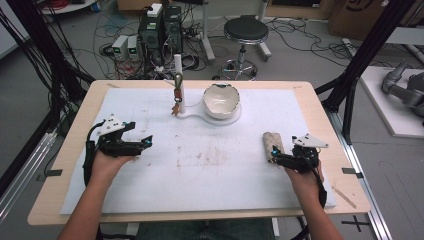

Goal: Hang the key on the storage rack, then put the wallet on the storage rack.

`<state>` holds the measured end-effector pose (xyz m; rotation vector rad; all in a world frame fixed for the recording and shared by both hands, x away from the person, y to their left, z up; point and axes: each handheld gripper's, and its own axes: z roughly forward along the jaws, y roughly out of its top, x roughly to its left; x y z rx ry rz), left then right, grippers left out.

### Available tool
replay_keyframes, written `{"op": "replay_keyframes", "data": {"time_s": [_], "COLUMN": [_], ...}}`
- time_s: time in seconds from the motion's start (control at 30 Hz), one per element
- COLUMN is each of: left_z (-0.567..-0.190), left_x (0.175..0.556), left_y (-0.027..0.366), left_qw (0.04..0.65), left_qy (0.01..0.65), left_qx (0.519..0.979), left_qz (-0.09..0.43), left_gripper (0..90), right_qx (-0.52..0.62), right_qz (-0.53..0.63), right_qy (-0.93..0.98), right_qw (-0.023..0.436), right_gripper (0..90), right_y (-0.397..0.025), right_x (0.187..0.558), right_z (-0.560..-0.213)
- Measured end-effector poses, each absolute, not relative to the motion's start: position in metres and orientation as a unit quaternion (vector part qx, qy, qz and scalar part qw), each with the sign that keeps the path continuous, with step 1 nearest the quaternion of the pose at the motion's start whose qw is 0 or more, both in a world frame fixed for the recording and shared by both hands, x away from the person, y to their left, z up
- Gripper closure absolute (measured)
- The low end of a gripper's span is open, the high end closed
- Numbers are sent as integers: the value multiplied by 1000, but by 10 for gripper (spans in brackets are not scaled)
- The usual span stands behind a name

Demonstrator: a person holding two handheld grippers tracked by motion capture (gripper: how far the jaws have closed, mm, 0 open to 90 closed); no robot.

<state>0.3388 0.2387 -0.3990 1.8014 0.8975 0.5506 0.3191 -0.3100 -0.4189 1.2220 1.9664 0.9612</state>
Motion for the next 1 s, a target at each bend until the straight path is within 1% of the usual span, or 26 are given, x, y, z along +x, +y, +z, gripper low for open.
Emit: {"op": "replay_keyframes", "data": {"time_s": [0.13,0.4,1.0], "left_z": [-406,-415,-420], "left_x": [337,338,337], "left_y": [243,233,237], "left_qw": [505,499,495], "left_qy": [375,359,366], "left_qx": [744,756,757], "left_qz": [225,222,218], "left_gripper": [148,148,148], "right_qx": [465,470,477], "right_qz": [365,366,355], "right_qy": [744,741,743], "right_qw": [313,312,306], "right_gripper": [204,204,204], "right_y": [-312,-310,-294], "right_x": [319,317,320], "right_z": [-419,-418,-420]}}
